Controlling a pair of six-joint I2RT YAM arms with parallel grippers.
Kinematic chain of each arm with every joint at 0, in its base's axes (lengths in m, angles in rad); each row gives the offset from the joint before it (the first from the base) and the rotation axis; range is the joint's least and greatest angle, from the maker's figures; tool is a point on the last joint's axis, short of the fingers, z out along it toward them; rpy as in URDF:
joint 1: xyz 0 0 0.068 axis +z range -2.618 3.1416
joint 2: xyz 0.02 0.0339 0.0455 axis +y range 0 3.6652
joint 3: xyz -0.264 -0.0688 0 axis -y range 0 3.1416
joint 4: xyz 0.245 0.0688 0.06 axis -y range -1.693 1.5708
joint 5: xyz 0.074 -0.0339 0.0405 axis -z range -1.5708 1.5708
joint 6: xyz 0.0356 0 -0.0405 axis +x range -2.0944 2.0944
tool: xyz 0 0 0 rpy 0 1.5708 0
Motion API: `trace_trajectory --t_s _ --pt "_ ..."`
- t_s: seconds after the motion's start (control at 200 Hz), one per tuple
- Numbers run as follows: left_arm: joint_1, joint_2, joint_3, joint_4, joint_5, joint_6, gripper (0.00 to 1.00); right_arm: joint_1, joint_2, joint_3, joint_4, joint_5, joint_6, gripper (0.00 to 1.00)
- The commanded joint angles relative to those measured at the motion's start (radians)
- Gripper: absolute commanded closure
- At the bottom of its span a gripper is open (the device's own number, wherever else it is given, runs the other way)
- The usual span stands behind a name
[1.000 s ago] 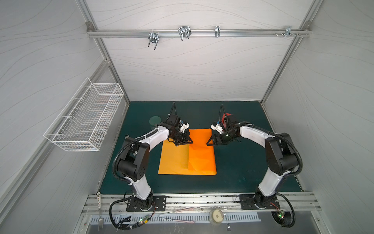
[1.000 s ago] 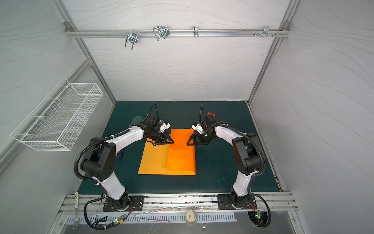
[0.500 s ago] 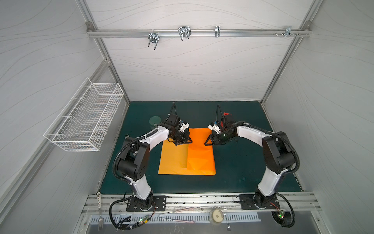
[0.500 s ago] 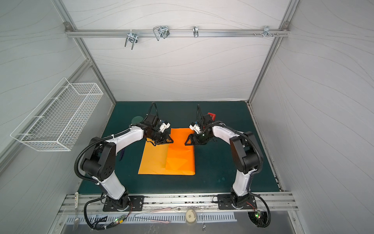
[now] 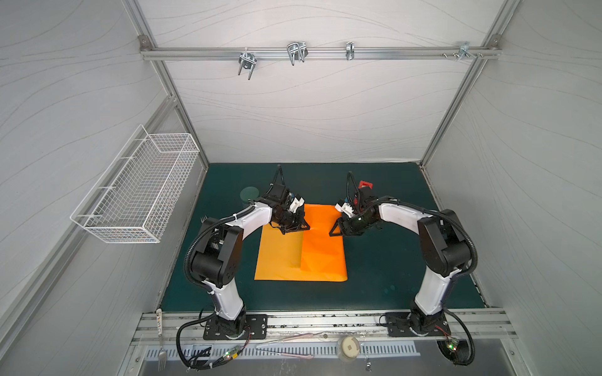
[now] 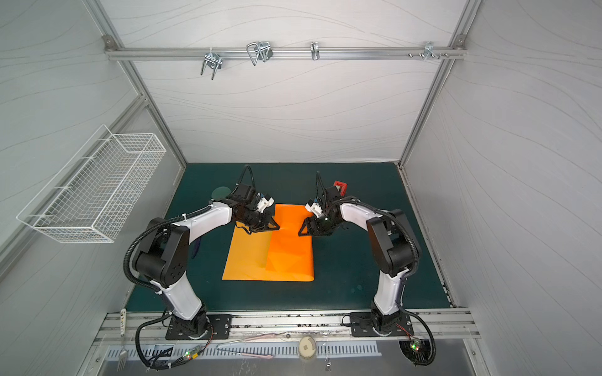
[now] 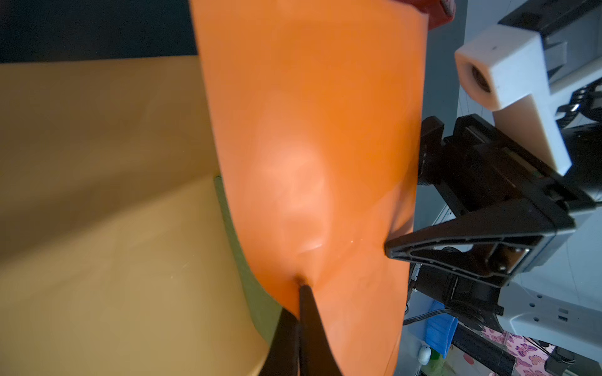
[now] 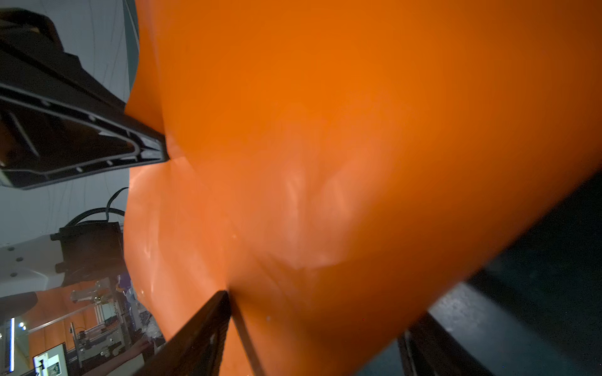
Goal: Wrap a gift box in wrapping paper
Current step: First fold the wrapping paper around the gift box.
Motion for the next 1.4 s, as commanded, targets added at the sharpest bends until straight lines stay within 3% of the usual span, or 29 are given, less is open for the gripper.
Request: trace_trajectory --t_s 0.0,0.14,0.425,0.65,0.795,1.066,1.396 --pt "0.003 0.038 0.02 -0.001 -0.035 0.025 1.0 0.015 0.033 0.004 -0.006 0.051 0.001 0.23" --pt "0.006 0.025 0.014 -0.009 -0.053 0.03 1.0 0.014 0.04 0.003 -0.006 0.063 0.0 0.25" --pt "0.008 0.001 0.014 -0.032 -0.053 0.029 0.64 0.016 0.047 0.011 -0.009 0.07 -0.004 0.25" --pt "0.007 0.055 0.045 -0.045 -0.01 0.005 0.54 0.016 0.053 0.028 -0.016 0.067 -0.007 0.25" --pt "0.006 0.078 0.048 -0.044 0.006 0.0 0.53 0.016 0.054 0.052 -0.03 0.067 -0.01 0.25" --pt "0.008 0.091 0.008 -0.022 -0.03 -0.001 0.61 -0.022 0.005 0.068 -0.062 0.04 -0.019 0.17" --pt "0.008 0.083 -0.032 0.01 -0.058 -0.003 0.69 -0.016 -0.04 0.023 0.02 -0.024 0.136 0.09"
